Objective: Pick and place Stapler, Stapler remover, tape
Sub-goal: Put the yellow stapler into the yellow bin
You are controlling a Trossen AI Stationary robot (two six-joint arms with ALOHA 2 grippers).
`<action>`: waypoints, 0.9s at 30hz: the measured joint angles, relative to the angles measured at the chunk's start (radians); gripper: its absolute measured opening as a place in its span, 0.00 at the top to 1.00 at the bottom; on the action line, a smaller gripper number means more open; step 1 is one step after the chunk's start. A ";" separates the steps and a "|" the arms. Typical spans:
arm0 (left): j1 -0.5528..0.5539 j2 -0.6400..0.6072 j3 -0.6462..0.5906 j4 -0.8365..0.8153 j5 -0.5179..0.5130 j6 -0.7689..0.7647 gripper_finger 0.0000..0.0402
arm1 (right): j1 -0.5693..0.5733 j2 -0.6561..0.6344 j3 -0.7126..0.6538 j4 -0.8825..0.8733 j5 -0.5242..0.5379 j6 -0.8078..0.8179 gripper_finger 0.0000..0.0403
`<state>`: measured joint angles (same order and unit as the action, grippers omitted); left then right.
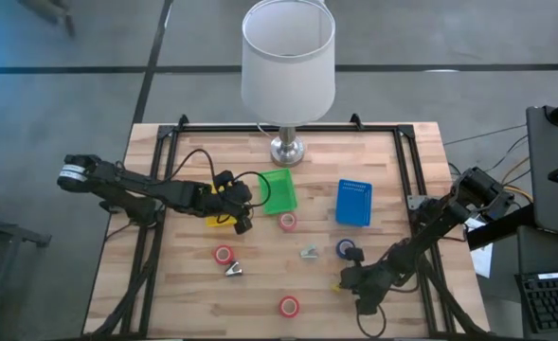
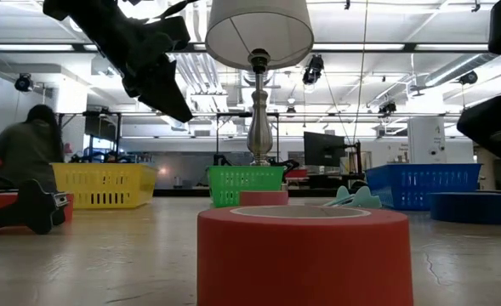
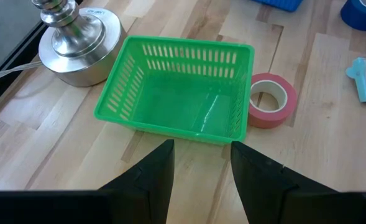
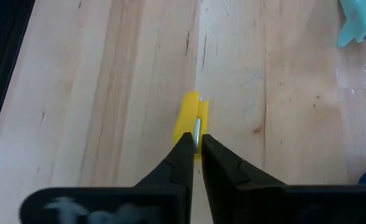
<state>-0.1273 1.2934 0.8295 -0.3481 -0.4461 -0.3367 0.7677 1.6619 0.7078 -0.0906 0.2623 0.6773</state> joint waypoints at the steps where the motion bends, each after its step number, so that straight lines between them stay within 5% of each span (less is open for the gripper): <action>1: 0.000 0.000 0.000 0.000 0.000 0.000 0.60 | 0.000 0.000 0.000 -0.001 0.003 0.000 0.96; 10: 0.000 0.000 0.000 0.000 0.000 0.001 0.60 | -0.012 -0.009 -0.005 -0.016 -0.032 0.061 0.95; 27: 0.001 0.000 0.000 0.000 0.000 0.001 0.60 | -0.032 -0.068 -0.005 0.009 -0.072 0.056 0.66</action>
<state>-0.1261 1.2934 0.8295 -0.3481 -0.4461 -0.3359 0.7357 1.5936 0.7033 -0.0819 0.1904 0.7338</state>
